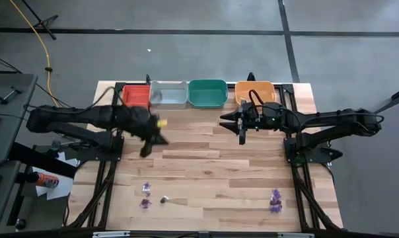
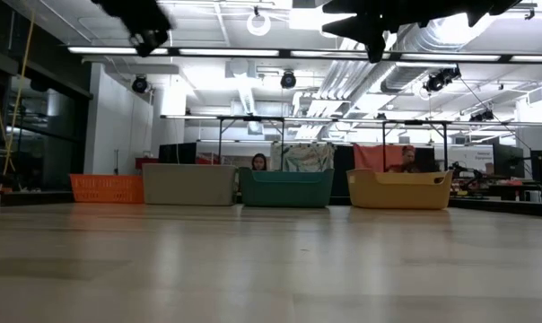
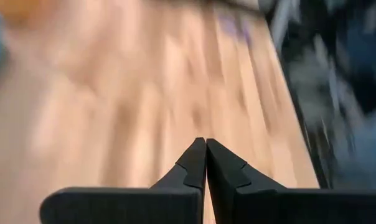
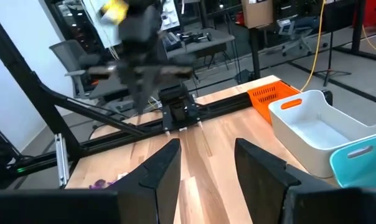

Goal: Sort Halloween decoration
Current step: Put the white bone into the yellow bin

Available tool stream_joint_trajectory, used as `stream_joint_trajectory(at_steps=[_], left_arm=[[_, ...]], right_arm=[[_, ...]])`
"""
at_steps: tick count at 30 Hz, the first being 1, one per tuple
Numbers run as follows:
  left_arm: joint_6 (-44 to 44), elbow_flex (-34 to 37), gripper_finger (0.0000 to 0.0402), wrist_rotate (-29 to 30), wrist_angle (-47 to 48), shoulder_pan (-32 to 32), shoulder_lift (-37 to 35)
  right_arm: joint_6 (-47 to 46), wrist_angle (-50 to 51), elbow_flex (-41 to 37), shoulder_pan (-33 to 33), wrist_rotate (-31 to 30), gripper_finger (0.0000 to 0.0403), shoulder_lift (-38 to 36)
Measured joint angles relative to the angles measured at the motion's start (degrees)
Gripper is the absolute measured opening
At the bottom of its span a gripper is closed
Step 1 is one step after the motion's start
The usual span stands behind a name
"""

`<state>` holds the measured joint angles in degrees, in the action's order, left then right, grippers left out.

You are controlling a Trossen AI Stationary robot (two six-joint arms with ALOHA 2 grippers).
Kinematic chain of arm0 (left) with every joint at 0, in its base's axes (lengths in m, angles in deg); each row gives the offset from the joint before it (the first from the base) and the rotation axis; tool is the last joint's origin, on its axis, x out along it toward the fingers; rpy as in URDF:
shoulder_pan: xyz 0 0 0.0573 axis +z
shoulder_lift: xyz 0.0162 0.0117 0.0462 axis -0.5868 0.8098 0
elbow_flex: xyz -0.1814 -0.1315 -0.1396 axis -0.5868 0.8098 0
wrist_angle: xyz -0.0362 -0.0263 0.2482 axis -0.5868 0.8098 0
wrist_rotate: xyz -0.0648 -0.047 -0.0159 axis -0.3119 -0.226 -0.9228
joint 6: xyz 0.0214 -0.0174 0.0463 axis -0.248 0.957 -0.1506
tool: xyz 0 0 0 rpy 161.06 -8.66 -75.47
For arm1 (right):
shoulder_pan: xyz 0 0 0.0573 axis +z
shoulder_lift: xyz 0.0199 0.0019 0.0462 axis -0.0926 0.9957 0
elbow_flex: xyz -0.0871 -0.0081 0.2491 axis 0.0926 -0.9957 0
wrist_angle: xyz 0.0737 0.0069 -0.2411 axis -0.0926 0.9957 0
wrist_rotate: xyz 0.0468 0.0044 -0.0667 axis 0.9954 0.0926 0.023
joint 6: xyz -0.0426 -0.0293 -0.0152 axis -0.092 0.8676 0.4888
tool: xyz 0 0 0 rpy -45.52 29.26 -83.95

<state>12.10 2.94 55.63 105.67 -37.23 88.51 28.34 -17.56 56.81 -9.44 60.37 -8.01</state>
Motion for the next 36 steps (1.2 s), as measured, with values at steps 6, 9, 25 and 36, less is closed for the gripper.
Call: stream_joint_trajectory(at_steps=[6,9,25,36], left_arm=[[8.9,-0.7,0.0007,0.1,9.9,-14.0,3.1],[15.3,-0.7,0.0022,0.3,11.5,-21.4,4.3],[37.0,-0.7,0.0161,16.7,7.9,-43.9,24.1],[37.3,-0.7,0.0155,18.7,5.3,-46.1,33.1]], right_arm=[[0.3,0.3,0.0,0.0,0.0,0.0145,0.0],[0.4,0.6,0.0,0.0,0.0,0.0145,0.0],[2.3,4.8,0.0,0.0,-0.1,0.0145,0.0],[2.5,7.3,0.0,-0.5,-2.7,0.0145,0.0]])
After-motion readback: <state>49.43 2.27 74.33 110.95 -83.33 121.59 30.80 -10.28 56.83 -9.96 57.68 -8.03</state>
